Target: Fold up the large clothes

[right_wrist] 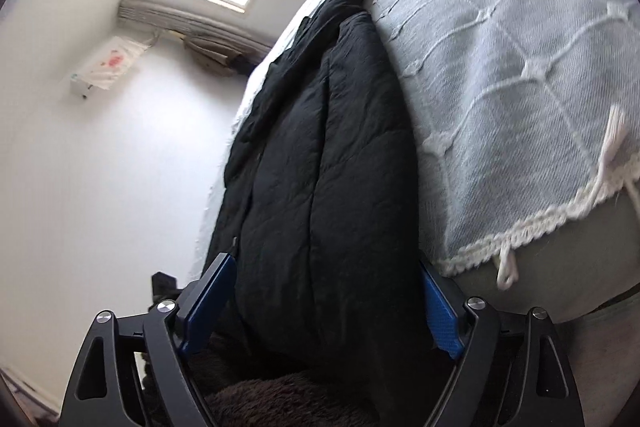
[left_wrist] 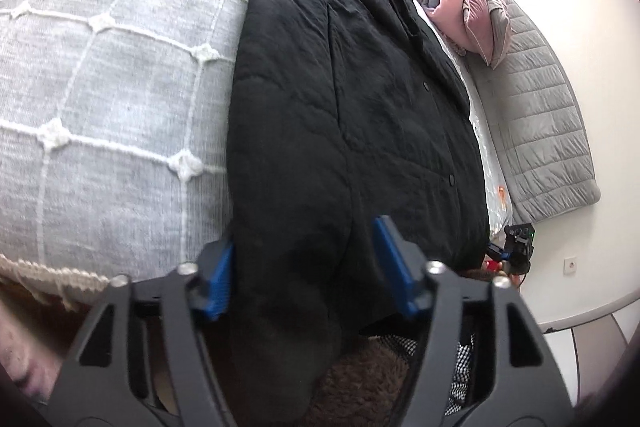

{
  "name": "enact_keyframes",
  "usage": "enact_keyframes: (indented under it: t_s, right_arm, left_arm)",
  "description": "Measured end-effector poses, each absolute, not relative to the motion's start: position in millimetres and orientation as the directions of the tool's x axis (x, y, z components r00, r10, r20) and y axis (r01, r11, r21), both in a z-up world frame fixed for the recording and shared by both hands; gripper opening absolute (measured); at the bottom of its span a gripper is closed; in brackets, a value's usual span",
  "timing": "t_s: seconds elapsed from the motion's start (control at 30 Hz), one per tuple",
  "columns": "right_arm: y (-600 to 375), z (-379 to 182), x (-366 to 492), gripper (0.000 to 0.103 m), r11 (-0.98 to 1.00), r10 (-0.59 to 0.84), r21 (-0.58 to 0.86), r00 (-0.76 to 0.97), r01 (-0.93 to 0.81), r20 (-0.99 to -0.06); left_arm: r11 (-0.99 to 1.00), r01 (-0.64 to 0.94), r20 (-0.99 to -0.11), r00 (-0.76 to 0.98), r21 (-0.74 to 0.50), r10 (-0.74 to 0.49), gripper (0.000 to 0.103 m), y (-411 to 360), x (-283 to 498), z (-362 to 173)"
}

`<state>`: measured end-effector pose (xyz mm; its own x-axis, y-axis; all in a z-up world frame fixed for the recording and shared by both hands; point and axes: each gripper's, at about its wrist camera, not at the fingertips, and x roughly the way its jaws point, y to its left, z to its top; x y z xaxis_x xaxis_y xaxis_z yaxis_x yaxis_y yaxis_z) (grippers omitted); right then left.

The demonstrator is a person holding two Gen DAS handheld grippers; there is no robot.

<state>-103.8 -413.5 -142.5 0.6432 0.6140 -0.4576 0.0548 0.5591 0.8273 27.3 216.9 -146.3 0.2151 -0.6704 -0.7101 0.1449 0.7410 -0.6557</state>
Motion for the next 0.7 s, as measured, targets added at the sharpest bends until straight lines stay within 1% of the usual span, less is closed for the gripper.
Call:
enact_keyframes:
  t_s: [0.07,0.13,0.17,0.23,0.27,0.33,0.37,0.4,0.43,0.47,0.5,0.53,0.6,0.7]
  right_arm:
    - [-415,-146,-108,0.082,0.534,0.627,0.844,0.647,0.049,-0.434]
    - [-415,-150,-112,0.072,0.514,0.640,0.856,0.642,0.050,-0.422]
    - [-414,-153,-113,0.069,0.508,0.646,0.860,0.636,0.054,-0.422]
    - [-411,-159,-116,0.055,0.502,0.658,0.863,0.620,0.061,-0.427]
    - [-410,-161,-117,0.051,0.504,0.658,0.861,0.618,0.064,-0.431]
    - [-407,-167,-119,0.039,0.501,0.666,0.862,0.599,0.081,-0.444]
    - [-403,-169,-120,0.037,0.511,0.666,0.855,0.591,0.083,-0.455]
    - [-400,-170,-120,0.034,0.518,0.668,0.852,0.584,0.081,-0.462]
    - [-397,-169,-120,0.030,0.531,0.666,0.844,0.578,0.078,-0.472]
    - [-395,-167,-121,0.027,0.541,0.662,0.838,0.577,0.074,-0.478]
    - [-393,-164,-121,0.018,0.547,0.659,0.834,0.579,0.068,-0.479]
    - [-391,-160,-121,0.014,0.547,0.661,0.835,0.583,0.059,-0.473]
    - [-388,-146,-122,0.011,0.544,0.664,0.839,0.598,0.025,-0.449]
    - [-384,-123,-119,0.010,0.549,0.664,0.836,0.617,-0.019,-0.422]
  left_arm:
    - [0.735,0.150,-0.706,0.206,-0.661,-0.678,0.050,217,23,-148]
    - [0.739,0.153,-0.711,0.202,-0.656,-0.674,0.048,214,22,-149]
    - [0.742,0.154,-0.715,0.200,-0.653,-0.670,0.046,214,22,-149]
    - [0.744,0.156,-0.719,0.189,-0.650,-0.668,0.045,211,21,-151]
    - [0.745,0.155,-0.721,0.187,-0.649,-0.667,0.043,210,22,-151]
    - [0.746,0.138,-0.723,0.183,-0.652,-0.666,0.040,210,23,-152]
    - [0.746,0.129,-0.724,0.181,-0.654,-0.666,0.036,210,23,-152]
    - [0.749,0.123,-0.728,0.178,-0.651,-0.661,0.029,209,24,-151]
    - [0.757,0.118,-0.736,0.179,-0.643,-0.653,0.025,209,24,-151]
    - [0.762,0.123,-0.740,0.184,-0.636,-0.647,0.015,209,23,-148]
    - [0.766,0.127,-0.742,0.193,-0.631,-0.643,0.013,207,22,-143]
    - [0.769,0.135,-0.742,0.206,-0.624,-0.638,0.011,205,22,-137]
    - [0.763,0.156,-0.727,0.231,-0.628,-0.646,0.010,201,21,-124]
    - [0.736,0.202,-0.681,0.282,-0.646,-0.676,0.009,194,20,-93]
